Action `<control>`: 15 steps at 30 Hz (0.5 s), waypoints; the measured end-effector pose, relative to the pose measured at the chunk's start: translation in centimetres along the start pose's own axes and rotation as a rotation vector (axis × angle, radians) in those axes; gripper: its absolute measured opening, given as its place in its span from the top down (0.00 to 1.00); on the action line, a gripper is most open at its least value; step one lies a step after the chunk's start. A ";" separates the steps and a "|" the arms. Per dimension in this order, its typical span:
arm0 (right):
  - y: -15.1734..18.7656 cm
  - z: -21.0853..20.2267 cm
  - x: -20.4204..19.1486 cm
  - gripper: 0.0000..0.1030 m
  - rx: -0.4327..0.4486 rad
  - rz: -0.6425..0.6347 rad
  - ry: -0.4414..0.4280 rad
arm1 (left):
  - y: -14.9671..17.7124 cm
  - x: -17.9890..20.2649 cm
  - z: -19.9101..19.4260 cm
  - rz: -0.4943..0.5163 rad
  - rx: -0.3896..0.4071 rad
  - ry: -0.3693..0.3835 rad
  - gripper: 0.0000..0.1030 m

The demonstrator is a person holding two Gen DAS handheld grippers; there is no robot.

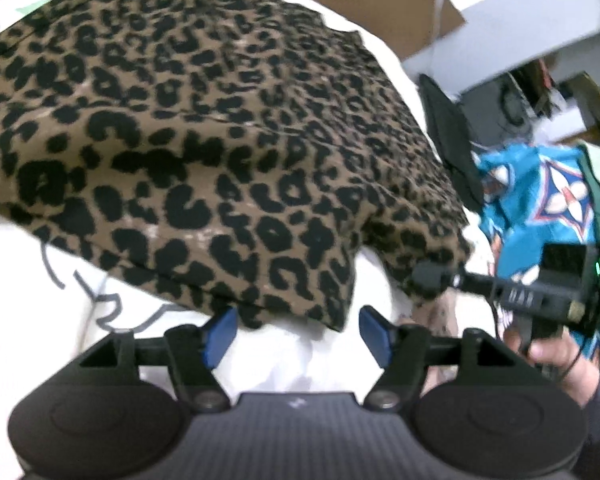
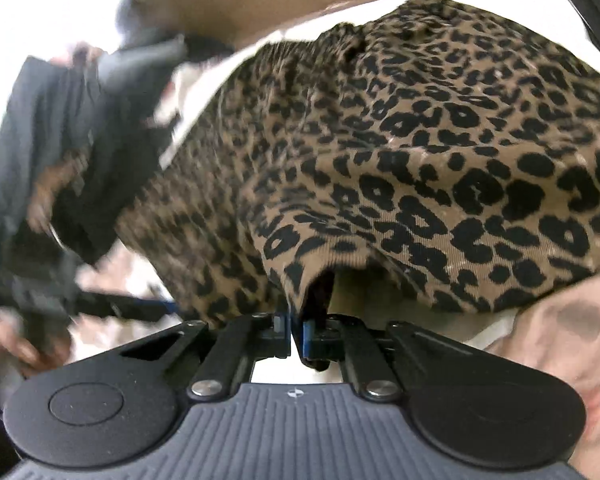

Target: Fold clothes

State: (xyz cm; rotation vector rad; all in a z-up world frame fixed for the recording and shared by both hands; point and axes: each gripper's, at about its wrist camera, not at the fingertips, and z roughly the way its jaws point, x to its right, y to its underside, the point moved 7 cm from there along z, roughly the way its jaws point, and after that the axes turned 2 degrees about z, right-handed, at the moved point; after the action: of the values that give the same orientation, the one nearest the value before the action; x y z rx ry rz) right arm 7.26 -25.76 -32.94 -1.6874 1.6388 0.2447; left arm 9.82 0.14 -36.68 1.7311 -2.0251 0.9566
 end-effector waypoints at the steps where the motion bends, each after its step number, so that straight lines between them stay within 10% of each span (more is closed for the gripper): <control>1: -0.2 -0.5 0.1 0.97 0.011 0.039 -0.032 | 0.1 0.3 0.1 0.015 -0.008 0.009 0.31; 11: -1.3 -1.9 -0.7 0.97 0.061 0.224 -0.216 | 0.6 3.2 2.4 0.124 -0.011 0.052 0.29; 15: -1.4 -1.9 -1.0 0.97 0.056 0.230 -0.229 | 0.1 3.1 2.4 0.108 0.035 0.086 0.46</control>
State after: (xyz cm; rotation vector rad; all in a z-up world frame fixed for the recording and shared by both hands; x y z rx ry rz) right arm 7.68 -26.29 -30.49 -1.3737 1.6483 0.4811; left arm 9.48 -3.74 -36.54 1.5828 -2.0759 1.0871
